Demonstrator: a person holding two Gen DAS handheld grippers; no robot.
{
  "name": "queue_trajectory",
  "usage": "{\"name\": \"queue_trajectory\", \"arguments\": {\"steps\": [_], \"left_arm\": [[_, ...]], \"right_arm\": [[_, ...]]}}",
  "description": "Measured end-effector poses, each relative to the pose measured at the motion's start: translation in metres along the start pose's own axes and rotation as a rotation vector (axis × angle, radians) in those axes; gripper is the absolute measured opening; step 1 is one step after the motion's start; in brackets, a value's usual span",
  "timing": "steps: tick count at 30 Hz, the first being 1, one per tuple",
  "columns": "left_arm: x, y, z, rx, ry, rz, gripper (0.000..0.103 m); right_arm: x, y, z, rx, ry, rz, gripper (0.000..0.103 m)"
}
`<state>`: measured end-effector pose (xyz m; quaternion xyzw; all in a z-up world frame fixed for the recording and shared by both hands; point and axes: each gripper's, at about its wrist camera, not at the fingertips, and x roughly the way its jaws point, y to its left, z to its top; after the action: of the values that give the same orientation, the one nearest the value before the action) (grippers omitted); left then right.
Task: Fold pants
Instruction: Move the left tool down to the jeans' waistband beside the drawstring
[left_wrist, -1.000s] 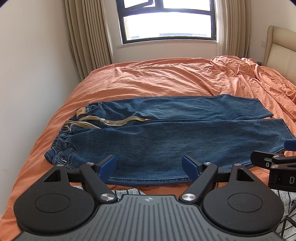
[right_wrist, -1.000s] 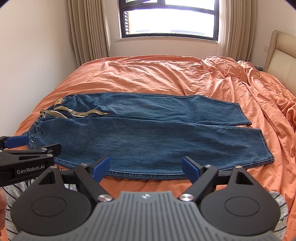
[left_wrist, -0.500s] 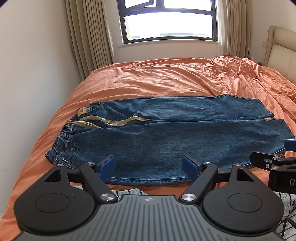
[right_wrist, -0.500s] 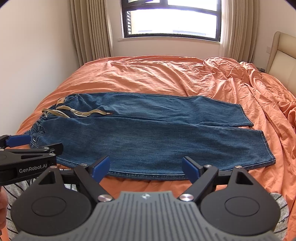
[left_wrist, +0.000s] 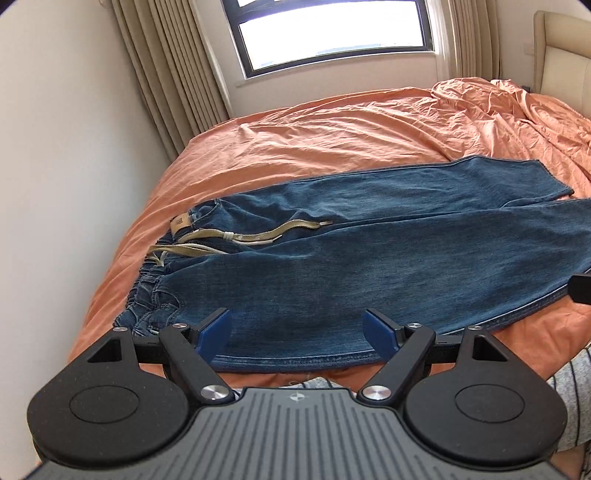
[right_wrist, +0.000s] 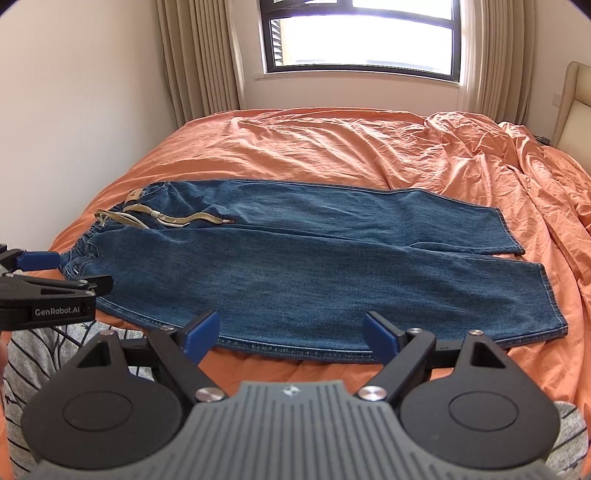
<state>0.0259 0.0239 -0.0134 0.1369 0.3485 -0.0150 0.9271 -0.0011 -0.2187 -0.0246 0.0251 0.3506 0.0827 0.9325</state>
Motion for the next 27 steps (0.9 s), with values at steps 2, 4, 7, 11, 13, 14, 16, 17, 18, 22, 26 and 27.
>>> {"name": "queue_trajectory", "arguments": {"steps": [2, 4, 7, 11, 13, 14, 16, 17, 18, 22, 26, 27], "left_arm": [[0.010, 0.006, 0.003, 0.021, 0.005, 0.016, 0.094], [0.021, 0.011, 0.005, 0.058, 0.007, 0.030, 0.094], [0.041, 0.021, 0.009, 0.136, 0.026, 0.003, 0.088], [0.063, 0.049, 0.018, 0.204, 0.041, -0.029, 0.081], [0.072, 0.065, 0.021, 0.247, 0.052, -0.010, 0.079], [0.076, 0.074, 0.024, 0.263, 0.056, -0.014, 0.074], [0.087, 0.095, 0.029, 0.279, 0.082, -0.067, 0.066], [0.092, 0.105, 0.030, 0.288, 0.101, -0.096, 0.066], [0.099, 0.114, 0.030, 0.311, 0.120, -0.115, 0.065], [0.122, 0.138, 0.017, 0.492, 0.199, -0.154, 0.065], [0.142, 0.145, -0.009, 0.640, 0.291, -0.178, 0.065], [0.146, 0.147, -0.017, 0.670, 0.301, -0.185, 0.065]], "right_arm": [[0.006, -0.011, -0.003, -0.041, -0.020, 0.018, 0.081], [0.015, -0.023, -0.005, -0.083, -0.013, 0.006, 0.081], [0.035, -0.042, -0.004, -0.130, 0.035, -0.053, 0.081], [0.055, -0.076, -0.002, -0.143, 0.088, -0.099, 0.080], [0.063, -0.093, -0.002, -0.149, 0.108, -0.120, 0.077], [0.068, -0.101, 0.000, -0.152, 0.128, -0.135, 0.075], [0.076, -0.115, 0.002, -0.163, 0.156, -0.151, 0.067], [0.081, -0.122, 0.003, -0.159, 0.169, -0.158, 0.065], [0.084, -0.129, 0.005, -0.148, 0.180, -0.164, 0.061], [0.093, -0.149, 0.011, -0.121, 0.214, -0.164, 0.061], [0.099, -0.162, 0.010, -0.099, 0.260, -0.186, 0.061], [0.101, -0.166, 0.011, -0.087, 0.274, -0.189, 0.061]]}}
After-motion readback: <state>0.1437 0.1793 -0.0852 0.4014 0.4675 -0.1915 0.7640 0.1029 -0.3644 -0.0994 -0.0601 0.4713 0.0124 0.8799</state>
